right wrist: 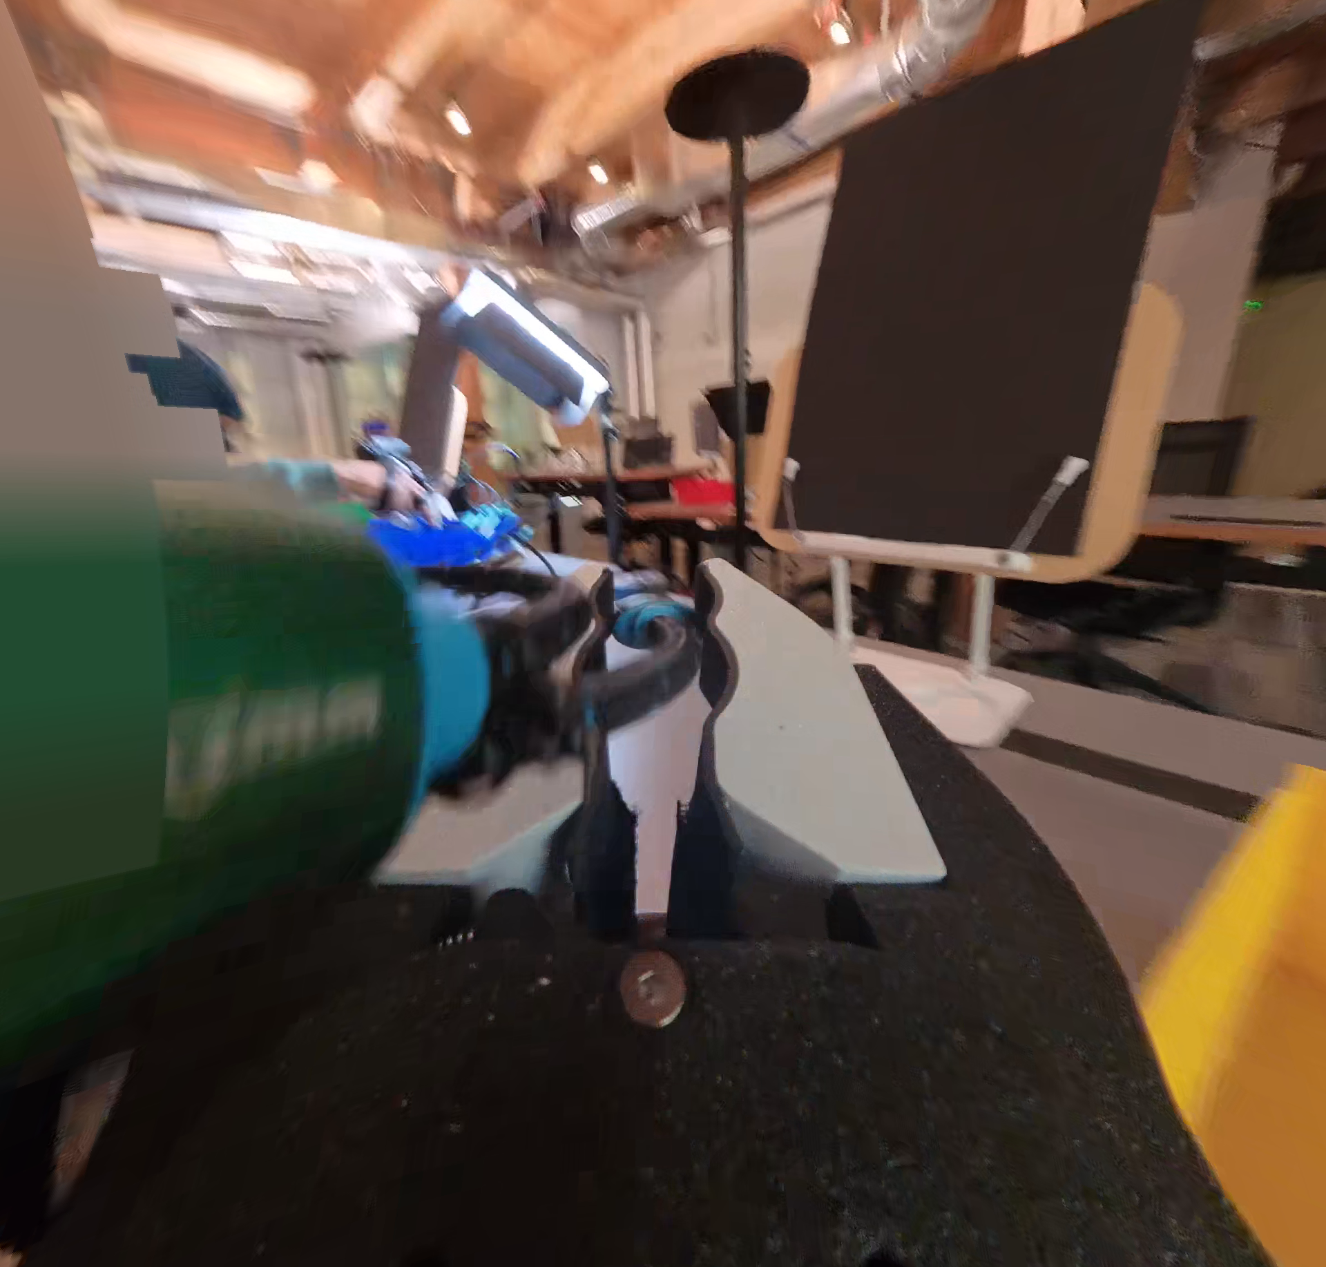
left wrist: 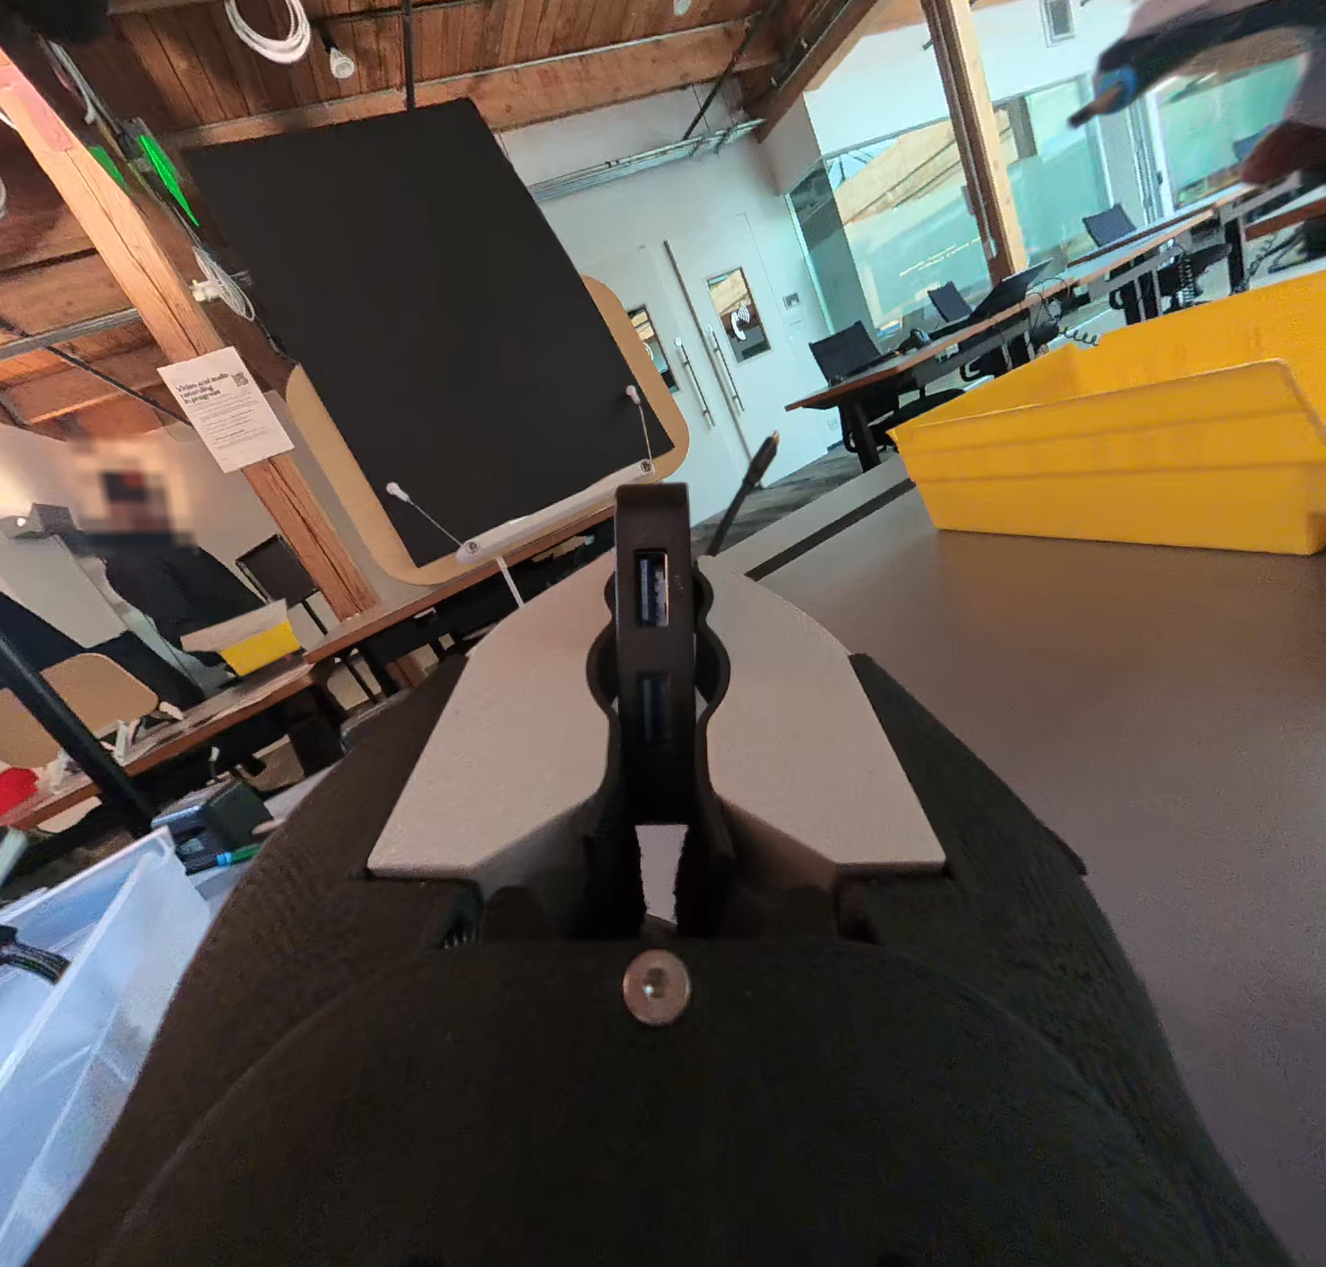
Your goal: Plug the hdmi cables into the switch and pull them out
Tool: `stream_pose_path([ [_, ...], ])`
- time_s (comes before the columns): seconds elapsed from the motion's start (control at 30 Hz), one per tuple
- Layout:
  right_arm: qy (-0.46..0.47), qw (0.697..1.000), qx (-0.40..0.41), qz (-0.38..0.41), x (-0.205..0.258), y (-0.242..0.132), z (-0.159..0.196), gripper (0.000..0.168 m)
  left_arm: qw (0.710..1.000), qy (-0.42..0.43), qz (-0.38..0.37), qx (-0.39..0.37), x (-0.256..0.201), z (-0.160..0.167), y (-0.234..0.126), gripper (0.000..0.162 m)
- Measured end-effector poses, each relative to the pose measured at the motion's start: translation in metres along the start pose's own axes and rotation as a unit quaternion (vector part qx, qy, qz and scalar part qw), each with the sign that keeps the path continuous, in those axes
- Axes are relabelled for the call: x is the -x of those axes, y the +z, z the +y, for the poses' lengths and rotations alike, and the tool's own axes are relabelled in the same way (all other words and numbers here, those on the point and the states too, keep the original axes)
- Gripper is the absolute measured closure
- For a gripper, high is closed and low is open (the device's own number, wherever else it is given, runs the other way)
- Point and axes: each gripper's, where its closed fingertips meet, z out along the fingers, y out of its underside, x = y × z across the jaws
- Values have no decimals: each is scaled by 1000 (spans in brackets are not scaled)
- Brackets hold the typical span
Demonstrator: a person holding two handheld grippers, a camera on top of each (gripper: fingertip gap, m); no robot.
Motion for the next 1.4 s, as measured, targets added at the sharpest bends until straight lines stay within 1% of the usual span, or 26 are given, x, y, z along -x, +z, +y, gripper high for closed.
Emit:
stream_pose_path([
  [0.07, -32, 997, 39, 58, -23, -17, -4, 148, 1000, -9, -4, 11, 4, 5, -4, 147],
  [0.1, -47, 992, 54, 103, -41, -30, -8, 148, 1000, -12, -7, 10, 6, 6, -8, 147],
  [0.13, -66, 983, 77, 156, -62, -45, -10, 148, 1000, -19, -13, 3, 10, 4, -10, 147],
  [0.17, -89, 967, 113, 213, -84, -61, -10, 148, 999, -32, -17, -6, 13, 2, -12, 147],
  [0.2, -111, 943, 163, 268, -107, -78, -5, 149, 999, -50, -17, -13, 15, 0, -13, 147],
  [0.23, -132, 913, 219, 318, -128, -96, 1, 148, 997, -68, -14, -15, 16, 1, -12, 147],
  [0.3, -171, 836, 333, 400, -164, -132, 12, 148, 996, -92, -12, -12, 18, 3, -11, 147],
  [0.37, -192, 762, 430, 444, -189, -160, 21, 147, 995, -101, -15, -11, 20, 4, -12, 147],
  [0.43, -195, 709, 507, 449, -204, -177, 28, 148, 994, -104, -16, -10, 21, 5, -13, 147],
  [0.47, -195, 681, 554, 438, -208, -184, 34, 148, 994, -106, -15, -10, 21, 6, -12, 147],
  [0.53, -183, 633, 642, 393, -210, -194, 44, 149, 993, -116, -11, -9, 21, 6, -12, 147],
  [0.6, -138, 588, 725, 329, -201, -204, 59, 152, 991, -132, -7, -12, 21, 6, -12, 147],
  [0.67, -140, 522, 789, 292, -203, -214, 61, 152, 989, -149, -7, -15, 24, 6, -13, 147],
  [0.7, -146, 512, 797, 285, -209, -211, 61, 152, 987, -157, -9, -17, 25, 6, -14, 147],
  [0.8, -144, 518, 798, 272, -226, -201, 69, 153, 983, -183, -12, -24, 30, 7, -15, 147],
  [0.87, -145, 513, 798, 283, -235, -200, 67, 158, 979, -204, -9, -24, 32, 8, -15, 147],
  [0.93, -138, 505, 804, 282, -242, -199, 67, 158, 974, -224, -6, -27, 34, 9, -16, 147],
  [1.0, -120, 467, 835, 264, -237, -207, 71, 158, 969, -243, -5, -34, 36, 8, -17, 147],
  [1.03, -105, 457, 849, 243, -234, -209, 77, 157, 967, -253, -6, -37, 38, 8, -17, 147],
  [1.1, -122, 452, 854, 229, -238, -208, 81, 152, 961, -272, -6, -41, 41, 9, -19, 147],
  [1.17, -129, 482, 841, 207, -238, -200, 85, 137, 956, -291, -3, -40, 42, 11, -18, 147],
  [1.2, -132, 495, 835, 200, -239, -197, 86, 136, 953, -300, -1, -39, 42, 12, -18, 147],
  [1.3, -153, 502, 831, 183, -252, -195, 87, 136, 951, -308, 7, -38, 41, 13, -18, 147],
  [1.37, -165, 511, 831, 145, -263, -190, 100, 139, 952, -304, 9, -38, 39, 12, -18, 147],
  [1.4, -176, 518, 829, 115, -267, -186, 109, 145, 952, -303, 10, -38, 39, 12, -18, 147],
])
